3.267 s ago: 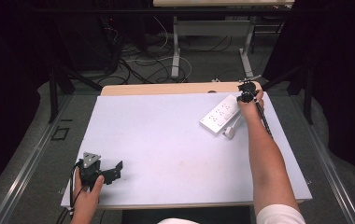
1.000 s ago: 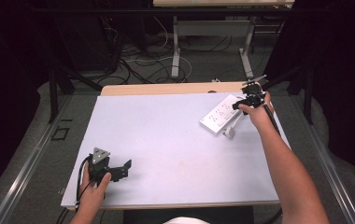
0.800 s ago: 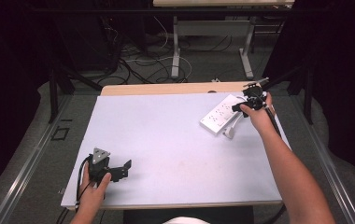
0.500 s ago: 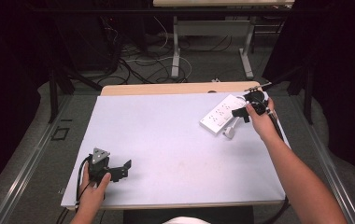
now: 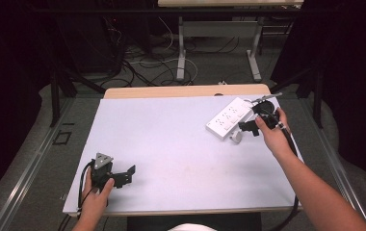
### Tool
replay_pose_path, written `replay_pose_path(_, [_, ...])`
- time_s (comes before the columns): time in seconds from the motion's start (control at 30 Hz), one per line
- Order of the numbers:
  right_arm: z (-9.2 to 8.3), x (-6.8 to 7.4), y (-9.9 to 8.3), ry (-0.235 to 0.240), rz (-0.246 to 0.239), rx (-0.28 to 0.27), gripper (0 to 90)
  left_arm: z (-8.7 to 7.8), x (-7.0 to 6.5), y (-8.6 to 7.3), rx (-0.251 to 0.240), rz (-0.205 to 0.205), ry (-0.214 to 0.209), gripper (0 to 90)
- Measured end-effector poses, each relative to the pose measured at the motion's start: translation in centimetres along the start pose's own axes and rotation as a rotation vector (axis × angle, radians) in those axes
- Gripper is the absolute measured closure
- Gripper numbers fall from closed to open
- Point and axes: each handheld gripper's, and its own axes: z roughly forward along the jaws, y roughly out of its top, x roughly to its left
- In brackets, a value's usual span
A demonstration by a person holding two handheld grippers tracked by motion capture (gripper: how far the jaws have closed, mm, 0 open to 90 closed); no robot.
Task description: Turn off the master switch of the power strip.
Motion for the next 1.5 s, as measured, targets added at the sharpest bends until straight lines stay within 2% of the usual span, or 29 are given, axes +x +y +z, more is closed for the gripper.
replay_pose_path(0.07, [-0.4, 0.3, -0.4, -0.002, -0.023, -0.002, 0.0, 0.0, 0.0, 0.0, 0.000, 0.000, -0.001, 0.4])
replay_pose_path(0.17, [-0.9, 0.9, -1.1, 0.017, -0.026, -0.008, 0.0, 0.0, 0.0, 0.0, -0.002, -0.002, -0.002, 0.4])
replay_pose_path(0.3, [-1.6, 1.4, -2.4, 0.020, -0.062, -0.044, 0.0, -0.1, 0.0, 0.0, 0.001, -0.002, -0.001, 0.4])
replay_pose_path(0.43, [-2.1, 1.9, -4.1, 0.030, -0.045, -0.057, 0.0, -0.1, 0.0, 0.0, 0.000, -0.003, 0.000, 0.4])
replay_pose_path(0.53, [-2.3, 1.9, -5.4, 0.041, -0.050, -0.068, 0.0, -0.1, 0.0, -0.1, 0.003, -0.002, 0.000, 0.4])
replay_pose_path(0.57, [-2.4, 2.0, -5.9, 0.041, -0.035, -0.068, 0.0, 0.0, 0.0, -0.1, 0.003, -0.003, 0.000, 0.4])
replay_pose_path(0.73, [-2.7, 2.2, -8.0, 0.060, -0.017, -0.072, 0.0, -0.1, 0.0, -0.1, 0.002, -0.004, 0.001, 0.4])
replay_pose_path(0.97, [-3.3, 2.2, -10.6, 0.059, -0.003, -0.088, 0.0, -0.1, -0.1, -0.1, 0.003, -0.005, 0.001, 0.5])
replay_pose_path(1.13, [-3.5, 2.1, -12.2, 0.059, 0.031, -0.088, 0.0, -0.1, -0.1, -0.1, 0.000, -0.006, 0.001, 0.5])
replay_pose_path(1.3, [-3.7, 1.8, -13.7, 0.055, 0.036, -0.094, 0.0, -0.1, 0.0, -0.1, 0.008, 0.000, 0.003, 0.5])
replay_pose_path(1.43, [-3.5, 1.6, -15.0, 0.027, 0.031, -0.077, 0.0, -0.1, -0.1, -0.1, 0.001, -0.006, 0.005, 0.5])
replay_pose_path(1.5, [-3.4, 1.4, -15.5, 0.037, 0.029, -0.077, 0.0, -0.1, -0.1, -0.1, 0.001, -0.006, 0.003, 0.5])
